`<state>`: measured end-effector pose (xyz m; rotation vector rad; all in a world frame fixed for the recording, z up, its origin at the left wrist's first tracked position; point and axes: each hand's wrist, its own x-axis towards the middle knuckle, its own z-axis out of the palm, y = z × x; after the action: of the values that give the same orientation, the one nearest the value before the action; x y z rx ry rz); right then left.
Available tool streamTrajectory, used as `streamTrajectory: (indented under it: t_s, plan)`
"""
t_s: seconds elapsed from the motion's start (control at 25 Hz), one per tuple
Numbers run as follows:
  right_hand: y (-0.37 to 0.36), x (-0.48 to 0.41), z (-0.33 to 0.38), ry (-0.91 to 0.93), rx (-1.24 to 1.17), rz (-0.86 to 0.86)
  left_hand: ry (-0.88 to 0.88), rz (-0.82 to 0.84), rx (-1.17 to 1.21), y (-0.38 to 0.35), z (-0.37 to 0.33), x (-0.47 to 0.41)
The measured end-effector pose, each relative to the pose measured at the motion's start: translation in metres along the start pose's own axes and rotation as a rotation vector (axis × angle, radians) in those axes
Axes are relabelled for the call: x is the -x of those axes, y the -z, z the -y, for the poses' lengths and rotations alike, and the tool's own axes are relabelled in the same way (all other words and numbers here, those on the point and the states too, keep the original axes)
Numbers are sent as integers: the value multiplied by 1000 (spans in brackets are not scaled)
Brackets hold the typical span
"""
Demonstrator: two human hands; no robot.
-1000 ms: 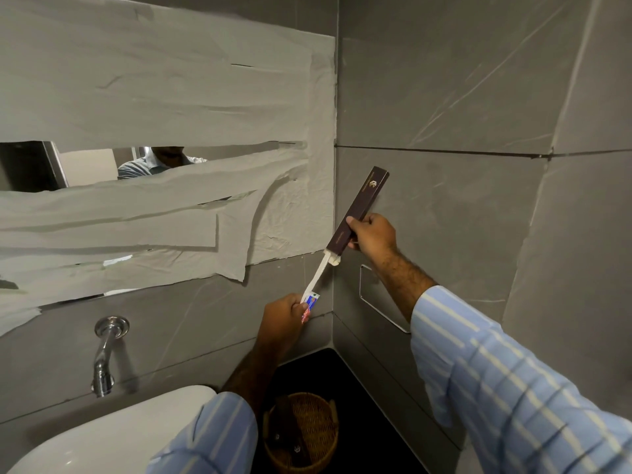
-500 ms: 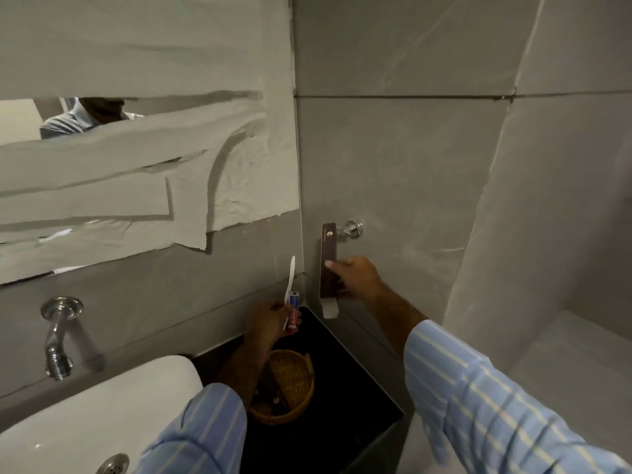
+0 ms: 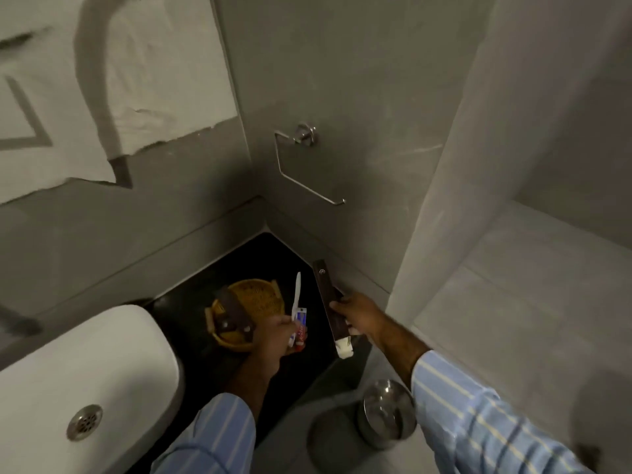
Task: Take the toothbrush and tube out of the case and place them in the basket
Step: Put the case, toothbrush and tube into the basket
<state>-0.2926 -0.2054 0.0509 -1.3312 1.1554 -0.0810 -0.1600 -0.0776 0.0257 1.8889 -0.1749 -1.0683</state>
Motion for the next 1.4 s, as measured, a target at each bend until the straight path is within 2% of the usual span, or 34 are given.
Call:
streamTrajectory:
  t_s: [0.24,0.48,0.64,0.92,1.0,1.08,1.2,1.24,1.4]
  plan:
    - [32,0,-112,-110,137,-57,151,83,-148,-49,62,-8]
    - [81,5,-204,-406,268,-158,139,196,-299,-90,101,-6]
    - [101,-5,-239,-484,372,-202,156,209,-398,-103,112,-9]
    - [117,-33,-256,-543,331,-154,129,207,-466,-107,125,-17]
    - [117,-33,-243,-516,396,-112,122,208,-449,-109,124,-17]
    - [108,-30,-222,-437,372,29,124,210,-391,-111,120,-13]
    - [83,-21,-187,-375,-18,353,99,183,-216,-114,102,-3]
    - [74,-19,-174,-329,-72,411,80,164,-134,-114,93,0]
    - [44,-14,-121,-46,-174,361,-19,77,75,-97,52,9]
